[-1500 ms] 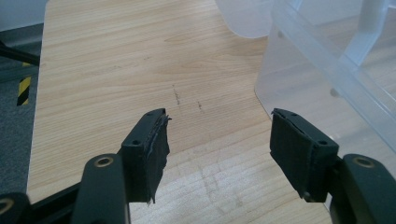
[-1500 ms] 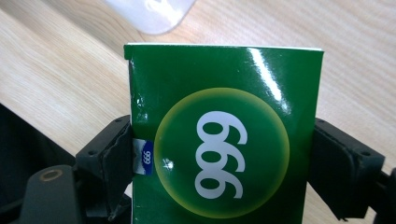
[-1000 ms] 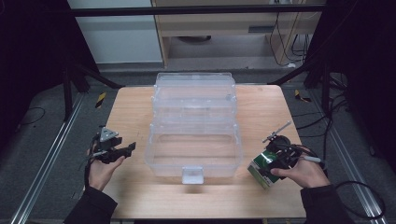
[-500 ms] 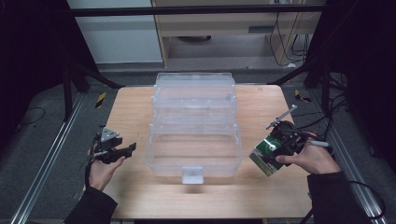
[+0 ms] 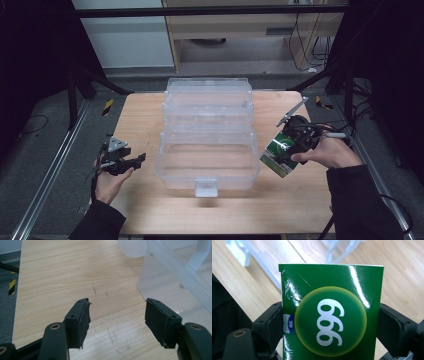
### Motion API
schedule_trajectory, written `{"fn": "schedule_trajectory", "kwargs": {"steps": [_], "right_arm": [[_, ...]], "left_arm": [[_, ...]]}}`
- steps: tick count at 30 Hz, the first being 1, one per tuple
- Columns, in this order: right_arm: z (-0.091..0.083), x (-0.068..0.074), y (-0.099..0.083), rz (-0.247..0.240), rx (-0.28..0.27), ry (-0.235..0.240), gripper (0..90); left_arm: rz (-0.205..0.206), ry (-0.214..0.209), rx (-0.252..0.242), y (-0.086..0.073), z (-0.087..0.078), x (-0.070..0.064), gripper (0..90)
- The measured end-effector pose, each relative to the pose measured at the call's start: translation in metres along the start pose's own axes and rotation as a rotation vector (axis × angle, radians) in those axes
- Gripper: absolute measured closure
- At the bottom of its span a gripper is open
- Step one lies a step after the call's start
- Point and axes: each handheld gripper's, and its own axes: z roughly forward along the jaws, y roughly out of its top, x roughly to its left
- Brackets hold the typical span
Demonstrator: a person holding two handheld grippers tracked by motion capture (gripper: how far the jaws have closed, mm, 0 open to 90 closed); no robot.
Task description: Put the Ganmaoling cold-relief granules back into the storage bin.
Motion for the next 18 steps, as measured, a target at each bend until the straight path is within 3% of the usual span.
{"fn": "schedule_trajectory", "kwargs": {"steps": [11,18], "right_arm": [[0.002,0.011,0.032,-0.144,-0.028,0.042,17.2],[0.002,0.015,0.050,-0.209,-0.041,0.061,17.2]], "left_arm": [[-0.006,0.000,-0.001,0.000,0.000,0.000,35.8],[-0.006,0.000,0.001,0.000,0.000,0.001,35.8]]}}
